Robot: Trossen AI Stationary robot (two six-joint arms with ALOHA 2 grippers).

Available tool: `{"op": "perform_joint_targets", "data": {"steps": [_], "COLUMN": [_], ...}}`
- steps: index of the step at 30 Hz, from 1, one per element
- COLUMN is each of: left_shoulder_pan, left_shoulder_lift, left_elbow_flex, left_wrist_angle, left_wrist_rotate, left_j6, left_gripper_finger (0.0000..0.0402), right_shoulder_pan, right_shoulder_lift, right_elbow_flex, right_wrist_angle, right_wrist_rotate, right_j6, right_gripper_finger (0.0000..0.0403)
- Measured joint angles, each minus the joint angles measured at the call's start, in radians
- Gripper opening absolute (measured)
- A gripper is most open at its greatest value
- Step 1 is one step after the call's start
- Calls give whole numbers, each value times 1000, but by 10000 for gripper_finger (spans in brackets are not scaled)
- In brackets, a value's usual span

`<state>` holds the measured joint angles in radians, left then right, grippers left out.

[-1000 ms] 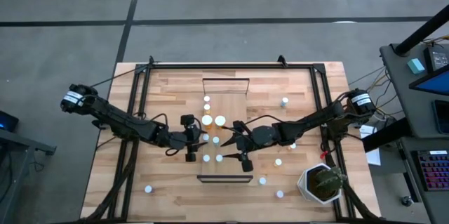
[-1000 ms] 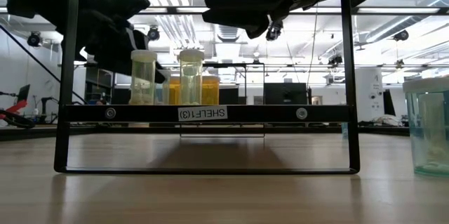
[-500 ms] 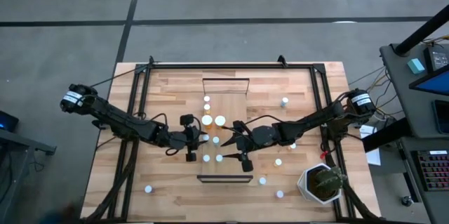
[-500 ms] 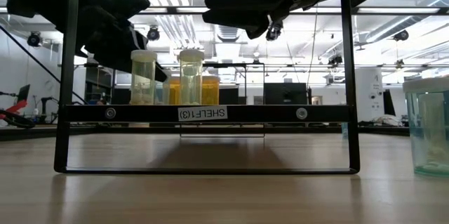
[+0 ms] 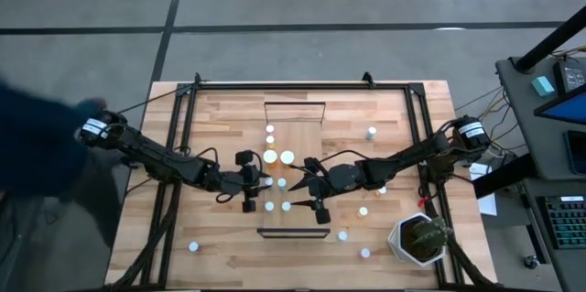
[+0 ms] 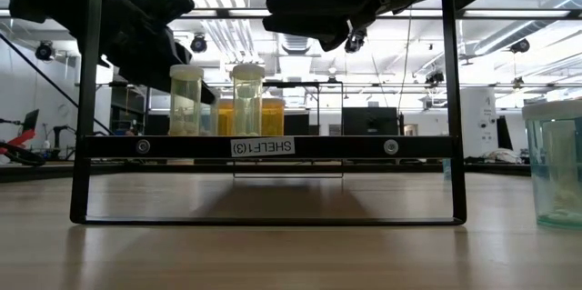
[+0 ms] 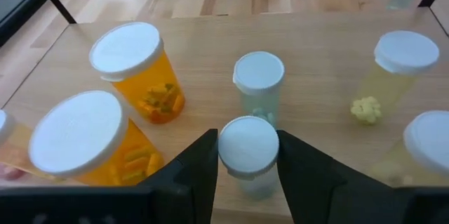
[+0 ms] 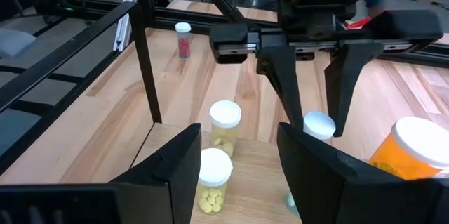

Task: Pick and place medicine bottles onto shelf by color
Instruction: Adjust the green pill bottle on the shelf

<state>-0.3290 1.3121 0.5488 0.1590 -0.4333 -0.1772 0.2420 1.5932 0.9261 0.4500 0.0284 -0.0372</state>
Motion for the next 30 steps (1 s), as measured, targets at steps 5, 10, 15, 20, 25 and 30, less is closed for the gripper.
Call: {"op": "perform_joint_targets", "data": {"steps": [5,10,15,20,25,30], "left_shoulder_pan": [0,0,0,0,0,0], "left_shoulder_lift": [0,0,0,0,0,0], "left_elbow_flex": [0,0,0,0,0,0], "left_wrist_angle": [-2,-4,-4,-4,-3,-3], "left_wrist_rotate": [3,-21,-31,-32,-29,-26], "left_j6": [0,0,2,2,1,1], "left_gripper_finger": [120,121,121,121,121,121], "right_shoulder_pan": [0,0,0,0,0,0], "right_shoulder_lift": [0,0,0,0,0,0], "right_elbow_flex": [0,0,0,0,0,0], "right_wrist_angle": [-1,-1,-1,-1,-1,-1], "right_wrist_rotate": [0,0,0,0,0,0], "right_j6": [0,0,0,0,0,0], "right_gripper_finger": [178,178,178,178,178,178]}}
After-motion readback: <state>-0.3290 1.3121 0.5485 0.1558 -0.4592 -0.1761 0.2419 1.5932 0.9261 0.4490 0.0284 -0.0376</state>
